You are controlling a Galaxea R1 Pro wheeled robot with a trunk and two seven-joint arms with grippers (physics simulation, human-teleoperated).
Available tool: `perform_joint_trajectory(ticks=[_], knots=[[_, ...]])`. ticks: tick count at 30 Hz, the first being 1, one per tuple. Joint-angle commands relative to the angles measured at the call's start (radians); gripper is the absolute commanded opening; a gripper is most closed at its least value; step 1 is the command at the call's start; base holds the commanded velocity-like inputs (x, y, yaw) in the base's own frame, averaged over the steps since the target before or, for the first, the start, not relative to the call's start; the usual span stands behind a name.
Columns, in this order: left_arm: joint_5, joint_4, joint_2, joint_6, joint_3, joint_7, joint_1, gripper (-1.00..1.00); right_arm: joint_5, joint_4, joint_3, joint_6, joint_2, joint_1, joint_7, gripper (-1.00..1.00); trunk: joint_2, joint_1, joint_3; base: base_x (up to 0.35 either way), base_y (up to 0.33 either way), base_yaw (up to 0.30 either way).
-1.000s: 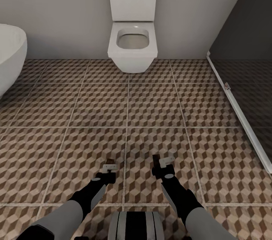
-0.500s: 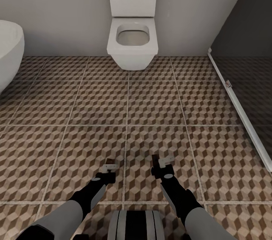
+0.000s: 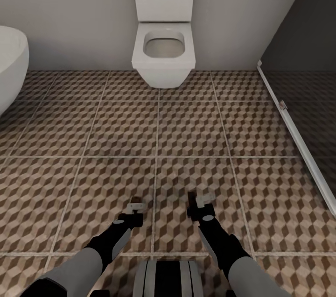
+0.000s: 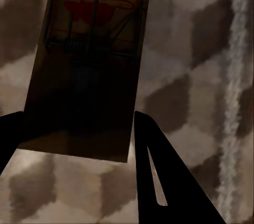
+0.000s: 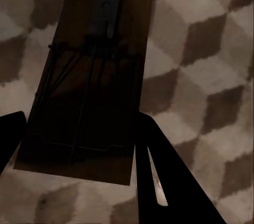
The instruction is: Take the four mousetraps from the cabinet in the bathroom and place them on the bathroom floor. Make sure all four end up on the same floor surface, and ensure that at least two of them are either under or directly next to the same bathroom sink.
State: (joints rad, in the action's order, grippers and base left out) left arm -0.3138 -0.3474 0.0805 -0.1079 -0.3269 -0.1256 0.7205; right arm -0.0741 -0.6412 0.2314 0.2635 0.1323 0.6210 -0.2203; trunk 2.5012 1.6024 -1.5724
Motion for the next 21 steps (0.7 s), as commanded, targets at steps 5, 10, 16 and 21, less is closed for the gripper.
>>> perform_joint_trajectory(ticks=[5,10,16,21], knots=[[-0.005,-0.002,-0.001,-0.006,-0.009,-0.011,0.000,-1.00,-0.004,-0.001,0.003,0.008,0.000,0.000,-0.003,-1.00,0.000,0.000,-0.001,0.291,0.000,0.000],[-0.005,-0.002,-0.001,-0.006,-0.009,-0.011,0.000,-1.00,-0.004,-0.001,0.003,0.008,0.000,0.000,-0.003,-1.00,0.000,0.000,-0.001,0.336,0.000,0.000],[-0.005,-0.002,-0.001,-0.006,-0.009,-0.011,0.000,-1.00,-0.004,-0.001,0.003,0.008,0.000,0.000,-0.002,-1.00,0.000,0.000,-0.001,0.342,0.000,0.000],[-0.005,-0.002,-0.001,-0.006,-0.009,-0.011,0.000,-1.00,-0.004,-0.001,0.003,0.007,0.001,0.000,-0.003,-1.00,0.000,0.000,-0.001,0.343,0.000,0.000]])
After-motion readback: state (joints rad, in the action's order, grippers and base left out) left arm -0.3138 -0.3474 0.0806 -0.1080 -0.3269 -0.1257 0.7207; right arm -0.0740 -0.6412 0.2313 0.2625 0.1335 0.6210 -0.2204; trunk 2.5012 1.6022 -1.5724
